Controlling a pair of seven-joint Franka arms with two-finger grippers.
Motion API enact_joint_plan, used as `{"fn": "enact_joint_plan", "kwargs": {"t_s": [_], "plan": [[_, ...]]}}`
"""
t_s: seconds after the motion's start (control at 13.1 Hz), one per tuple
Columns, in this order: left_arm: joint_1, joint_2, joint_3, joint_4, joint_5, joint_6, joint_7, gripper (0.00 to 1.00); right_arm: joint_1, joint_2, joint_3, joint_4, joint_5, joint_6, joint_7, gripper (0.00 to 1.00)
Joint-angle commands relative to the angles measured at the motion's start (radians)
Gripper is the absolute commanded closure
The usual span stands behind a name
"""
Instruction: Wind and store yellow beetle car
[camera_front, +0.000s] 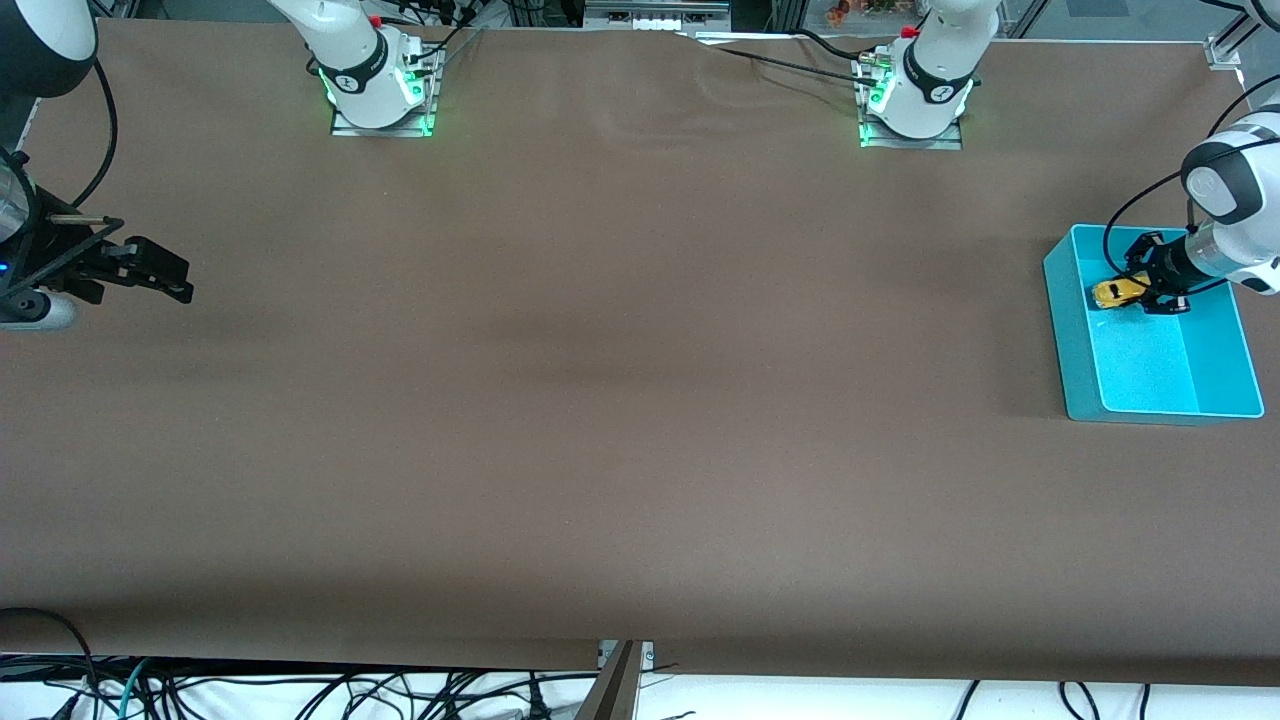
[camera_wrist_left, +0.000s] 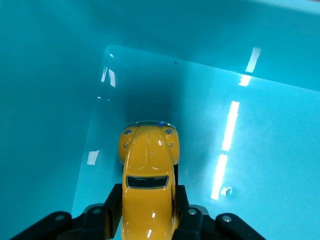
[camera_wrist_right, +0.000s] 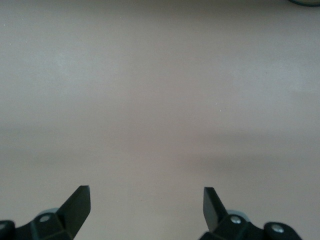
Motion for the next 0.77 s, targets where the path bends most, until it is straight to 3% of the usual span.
{"fn": "enact_joint_plan", "kwargs": {"t_s": [0.0, 0.08, 0.15, 0.31, 0.46, 0.69], "plan": [[0.011, -0.02, -0.01, -0.013, 0.037, 0.014, 0.013, 0.53, 0.0, -0.006, 0.003, -0.001, -0.006, -0.006, 0.007, 0.0], [0.009, -0.021, -0.01, -0.009, 0.037, 0.014, 0.017, 0.22, 0.001, -0.006, 0.003, -0.001, -0.006, -0.006, 0.007, 0.0], [0.011, -0.029, -0.01, -0.005, 0.038, 0.012, 0.024, 0.0, 0.0, -0.006, 0.003, -0.001, -0.006, -0.006, 0.007, 0.0], [0.011, -0.046, -0.011, 0.018, 0.058, -0.014, 0.051, 0.0, 0.0, -0.006, 0.003, -0.001, -0.004, -0.006, 0.007, 0.0], [0.009, -0.061, -0.022, 0.088, 0.058, -0.122, 0.056, 0.0, 0.0, -0.006, 0.003, -0.001, -0.004, -0.006, 0.007, 0.0], [0.009, -0.086, -0.108, 0.309, 0.051, -0.459, 0.065, 0.0, 0.001, -0.006, 0.003, -0.001, -0.004, -0.004, 0.007, 0.0]]}}
